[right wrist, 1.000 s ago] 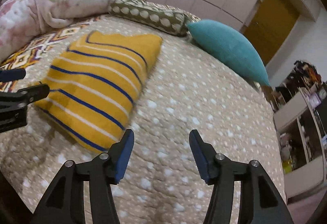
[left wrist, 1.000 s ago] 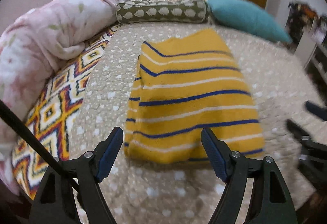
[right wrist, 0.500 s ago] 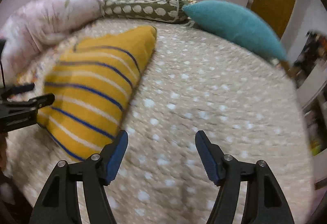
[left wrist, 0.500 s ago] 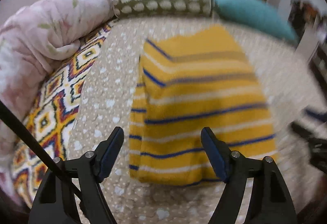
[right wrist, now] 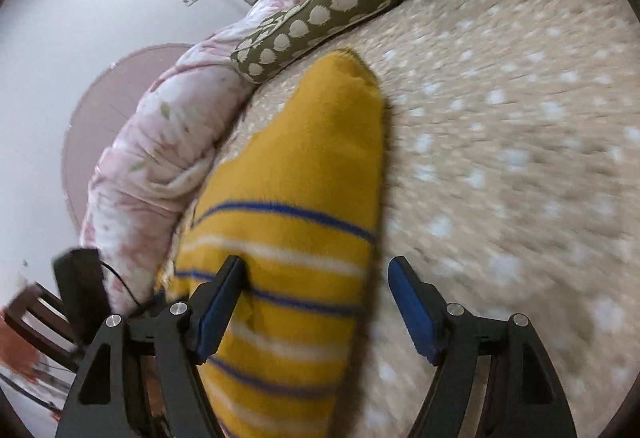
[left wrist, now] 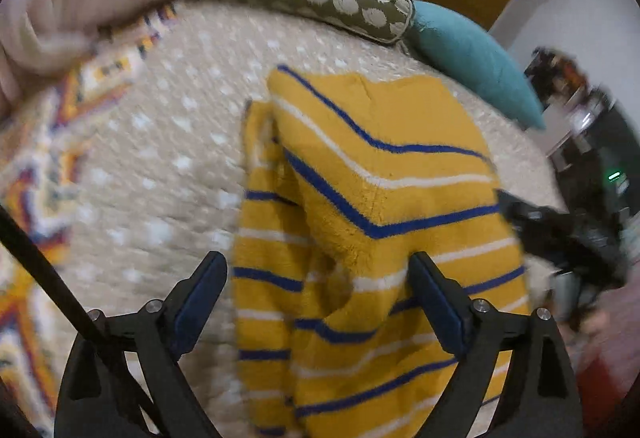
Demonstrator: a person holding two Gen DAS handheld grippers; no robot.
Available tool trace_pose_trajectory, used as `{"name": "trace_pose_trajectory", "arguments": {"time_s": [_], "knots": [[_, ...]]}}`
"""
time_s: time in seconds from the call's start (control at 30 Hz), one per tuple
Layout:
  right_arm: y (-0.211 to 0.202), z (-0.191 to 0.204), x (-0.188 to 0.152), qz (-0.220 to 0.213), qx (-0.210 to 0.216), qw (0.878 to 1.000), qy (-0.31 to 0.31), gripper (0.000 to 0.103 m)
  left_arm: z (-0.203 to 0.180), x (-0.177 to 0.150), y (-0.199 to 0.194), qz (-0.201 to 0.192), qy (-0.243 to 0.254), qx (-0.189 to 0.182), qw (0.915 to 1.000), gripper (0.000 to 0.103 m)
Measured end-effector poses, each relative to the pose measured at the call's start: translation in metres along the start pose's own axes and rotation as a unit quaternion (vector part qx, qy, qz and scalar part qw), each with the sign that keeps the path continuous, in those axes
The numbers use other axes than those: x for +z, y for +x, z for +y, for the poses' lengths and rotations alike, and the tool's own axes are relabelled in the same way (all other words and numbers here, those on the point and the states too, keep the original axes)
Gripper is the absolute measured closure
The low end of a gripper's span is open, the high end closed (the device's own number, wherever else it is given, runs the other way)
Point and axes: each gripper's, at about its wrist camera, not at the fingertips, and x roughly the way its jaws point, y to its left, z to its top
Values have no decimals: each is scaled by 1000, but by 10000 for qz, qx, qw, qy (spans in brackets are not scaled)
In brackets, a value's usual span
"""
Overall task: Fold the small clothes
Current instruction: 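Grasp one end of the folded sweater with both grippers, then fold the sweater end over onto the other half with both grippers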
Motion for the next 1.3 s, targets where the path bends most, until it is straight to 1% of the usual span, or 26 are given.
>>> {"name": "trace_pose_trajectory", "arguments": {"time_s": [0.03, 0.07, 0.1, 0.13, 0.17, 0.23, 0.33, 0.4, 0.43, 0.47, 0.5, 0.53, 0.57, 0.6, 0.67, 0.77, 0.8, 0.83, 0.87, 0.93, 0.97, 1.03, 1.07, 1.17, 1.23, 1.3], "knots": [[9, 0, 2, 45, 101, 9999, 74, 28, 3, 0, 5, 62, -216, -184, 9996, 13], [18, 0, 4, 99, 186, 9996, 181, 33, 5, 0, 8, 66, -444, -359, 9983, 17], [23, 0, 6, 136, 219, 9993, 266, 45, 5, -1, 10, 52, -573, -457, 9973, 28], [23, 0, 8, 154, 242, 9991, 309, 57, 2, -2, 10, 13, -674, -432, 9968, 31], [20, 1, 12, 154, 316, 9988, 343, 60, -4, -2, 7, -73, -709, -388, 9967, 33], [1, 5, 17, 37, 476, 9984, 308, 65, -18, -2, 1, -126, -706, -525, 9960, 46], [-37, 10, 20, -309, 272, 9992, 4, 65, -43, 0, -3, -123, -604, -815, 9948, 60], [-66, 5, 21, -492, 121, 9987, -99, 65, -66, 2, 0, -124, -417, -797, 9959, 62], [-74, 1, 20, -524, -24, 9985, -148, 63, -70, 2, 2, -97, -391, -731, 9965, 61], [-80, -6, 19, -518, -303, 9980, -191, 61, -78, 3, 11, -15, -350, -541, 9979, 60], [-80, -12, 18, -471, -480, 9976, -173, 53, -82, 2, 17, 44, -328, -359, 9988, 53], [-78, -20, 17, -372, -752, 9964, -134, 49, -87, 1, 25, 86, -294, -164, 9994, 47], [-75, -27, 15, -264, -1077, 9938, -116, 49, -90, 0, 28, 88, -236, -68, 9997, 47], [-78, -31, 13, -264, -1229, 9920, -121, 47, -93, -3, 26, 70, -192, 14, 9998, 47], [-98, -29, 8, -552, -1271, 9902, -182, 46, -103, -7, 13, -75, 2, 296, 9995, 47], [-129, 0, 3, -1049, -1475, 9811, -683, 46, -115, -15, -20, -397, 298, 636, 9967, 45], [-133, 10, 1, -1087, -1432, 9802, -826, 46, -116, -20, -32, -518, 338, 728, 9954, 40], [-136, 17, 1, -1086, -1351, 9804, -937, 47, -117, -24, -43, -670, 361, 824, 9937, 32], [-135, 28, 1, -1056, -1219, 9812, -1055, 49, -119, -31, -58, -867, 369, 929, 9912, 29], [-124, 44, -1, -874, -945, 9841, -1222, 68, -123, -43, -82, -1241, 381, 1158, 9848, 22], [-115, 49, -1, -751, -814, 9860, -1249, 71, -125, -51, -96, -1467, 416, 1335, 9792, 19], [-92, 52, -2, -533, -563, 9902, -1160, 77, -127, -64, -118, -1822, 460, 1648, 9683, 5], [-79, 48, -2, -414, -468, 9928, -1017, 77, -128, -72, -131, -2038, 471, 1815, 9609, 2], [-36, 25, 1, -1, -465, 9972, -579, 82, -126, -89, -159, -2425, 527, 1997, 9479, 0], [-21, 16, 5, 122, -632, 9971, -413, 94, -124, -94, -169, -2477, 543, 2015, 9461, 0], [-21, 25, 9, 117, -756, 9962, -406, 94, -125, -101, -178, -2531, 552, 1960, 9458, 0]]}}
